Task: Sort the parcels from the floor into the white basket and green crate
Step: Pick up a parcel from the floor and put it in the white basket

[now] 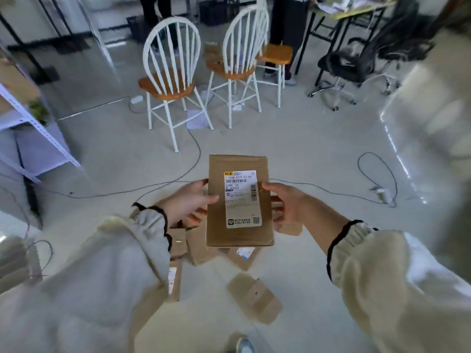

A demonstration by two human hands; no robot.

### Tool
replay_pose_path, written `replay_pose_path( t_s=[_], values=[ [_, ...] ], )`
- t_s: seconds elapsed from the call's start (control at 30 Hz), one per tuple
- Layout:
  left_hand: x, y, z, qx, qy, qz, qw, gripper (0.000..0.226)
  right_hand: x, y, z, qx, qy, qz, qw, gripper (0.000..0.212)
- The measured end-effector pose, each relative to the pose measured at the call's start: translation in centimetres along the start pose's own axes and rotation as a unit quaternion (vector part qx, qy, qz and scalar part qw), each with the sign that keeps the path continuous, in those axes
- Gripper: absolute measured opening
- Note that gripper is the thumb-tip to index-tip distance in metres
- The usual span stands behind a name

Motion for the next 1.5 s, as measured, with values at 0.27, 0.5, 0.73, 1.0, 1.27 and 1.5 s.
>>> replay_pose_path(
  t_s=[0.27,0.5,0.73,1.0,1.27,1.5],
  values=[
    [-6.9,-0.9,-8.0,-0.058,0.029,0.117,0.991,0.065,7.7,-9.4,-0.8,0.025,0.081,-0.113,0.99,0.02],
    [-14.8,-2.6,-11.0,-0.079,0.093,0.231,0.965,0.069,11.7,-15.8,-7.0,0.024,0.175,-0.186,0.967,0.027],
    [-25.0,-4.6,-12.6,-0.111,0.165,0.328,0.924,0.072,15.6,-22.6,-15.0,0.029,0.264,-0.278,0.923,0.031],
    [-42.5,-12.6,-12.3,-0.153,0.247,0.46,0.839,0.07,20.4,-34.7,-28.0,-0.002,0.362,-0.392,0.846,0.03],
    [-60.5,-26.9,-8.3,-0.179,0.287,0.583,0.739,0.065,21.8,-49.6,-42.8,-0.032,0.452,-0.474,0.755,0.043],
    [-71.4,-39.8,-2.1,-0.191,0.33,0.656,0.651,0.073,19.6,-59.8,-54.7,-0.041,0.522,-0.53,0.667,0.035]
  ],
)
Point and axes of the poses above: each hand's wrist, its own y-axis towards the middle knuckle, its own x-axis out of the back of the hand, z = x × y, the point moved 2 cm from there along y, towards the middle knuckle, and after that the axes turned 10 degrees about -y, right-handed, at the moved point
